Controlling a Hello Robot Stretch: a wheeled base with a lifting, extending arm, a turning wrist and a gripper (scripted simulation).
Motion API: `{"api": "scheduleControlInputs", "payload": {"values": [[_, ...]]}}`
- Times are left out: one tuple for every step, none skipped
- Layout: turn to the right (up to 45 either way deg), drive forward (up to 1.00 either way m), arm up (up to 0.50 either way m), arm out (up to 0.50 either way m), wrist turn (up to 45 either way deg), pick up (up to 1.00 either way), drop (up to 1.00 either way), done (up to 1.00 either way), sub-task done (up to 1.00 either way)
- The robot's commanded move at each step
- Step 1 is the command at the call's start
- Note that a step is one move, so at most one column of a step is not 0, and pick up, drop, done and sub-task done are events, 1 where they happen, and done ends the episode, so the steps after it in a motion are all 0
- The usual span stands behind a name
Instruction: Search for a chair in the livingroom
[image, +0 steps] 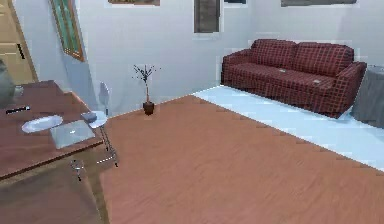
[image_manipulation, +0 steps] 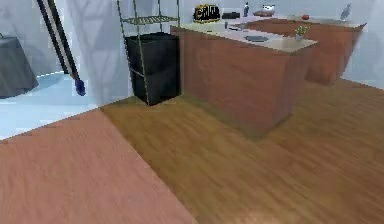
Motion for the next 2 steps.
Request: {"api": "scheduleControlInputs", "payload": {"values": [[0.0,1.0,0.0,0.0,0.0,0.0,0.0,0.0,0.0],[-12.0,0.0,0.0,0.0,0.0,0.0,0.0,0.0,0.0]]}}
